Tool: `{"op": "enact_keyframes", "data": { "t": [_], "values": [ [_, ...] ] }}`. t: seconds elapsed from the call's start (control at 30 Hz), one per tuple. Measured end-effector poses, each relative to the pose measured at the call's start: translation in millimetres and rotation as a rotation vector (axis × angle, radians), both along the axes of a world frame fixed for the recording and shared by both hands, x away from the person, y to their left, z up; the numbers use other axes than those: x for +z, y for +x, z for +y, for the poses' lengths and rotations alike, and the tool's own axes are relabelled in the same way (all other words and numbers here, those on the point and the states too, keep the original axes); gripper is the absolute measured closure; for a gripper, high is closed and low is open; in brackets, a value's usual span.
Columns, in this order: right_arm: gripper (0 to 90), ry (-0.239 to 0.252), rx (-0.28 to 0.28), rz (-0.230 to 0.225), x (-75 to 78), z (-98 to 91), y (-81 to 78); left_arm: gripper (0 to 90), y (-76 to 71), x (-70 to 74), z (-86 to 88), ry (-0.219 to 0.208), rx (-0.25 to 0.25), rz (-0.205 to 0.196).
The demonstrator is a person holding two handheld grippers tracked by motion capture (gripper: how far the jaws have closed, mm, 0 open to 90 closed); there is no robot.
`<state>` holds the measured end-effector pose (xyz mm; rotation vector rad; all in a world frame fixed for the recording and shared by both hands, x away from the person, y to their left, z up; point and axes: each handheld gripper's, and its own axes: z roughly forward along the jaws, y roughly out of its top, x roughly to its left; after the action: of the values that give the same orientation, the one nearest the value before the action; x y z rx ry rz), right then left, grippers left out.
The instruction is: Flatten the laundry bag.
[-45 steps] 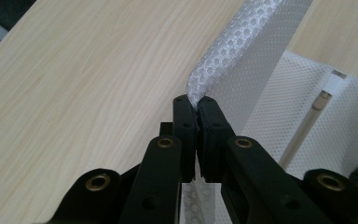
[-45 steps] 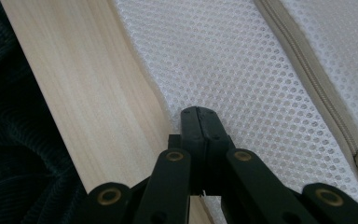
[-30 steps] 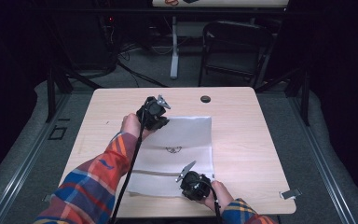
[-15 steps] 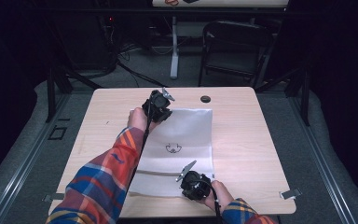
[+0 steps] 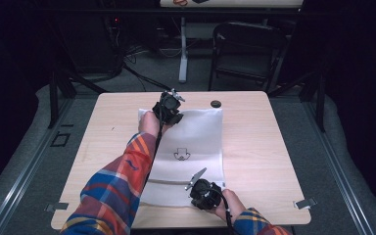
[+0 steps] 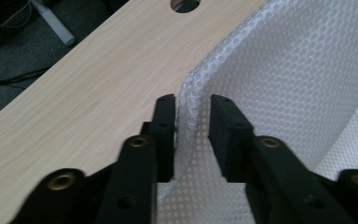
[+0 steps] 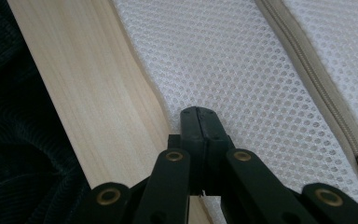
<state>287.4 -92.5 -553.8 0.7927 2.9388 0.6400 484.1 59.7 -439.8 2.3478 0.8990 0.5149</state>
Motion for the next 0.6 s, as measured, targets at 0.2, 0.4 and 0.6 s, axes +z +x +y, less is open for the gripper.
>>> {"op": "enact_keyframes", "data": {
  "t": [0.2, 0.4, 0.6],
  "values": [
    [90.0, -0.004, -0.001, -0.004, -0.1, -0.3, 0.4, 34.3, 1.6, 4.7, 4.0, -0.028, 0.052, -0.023],
    [89.7, 0.004, -0.002, 0.003, -0.2, -0.1, 0.5, 21.0, -1.5, 7.3, 12.7, -0.060, 0.040, 0.014],
    [76.4, 0.042, -0.008, 0.016, 3.4, -3.4, 2.1, 16.5, -13.4, 5.1, 19.9, -0.093, 0.006, 0.065]
  ]
}}
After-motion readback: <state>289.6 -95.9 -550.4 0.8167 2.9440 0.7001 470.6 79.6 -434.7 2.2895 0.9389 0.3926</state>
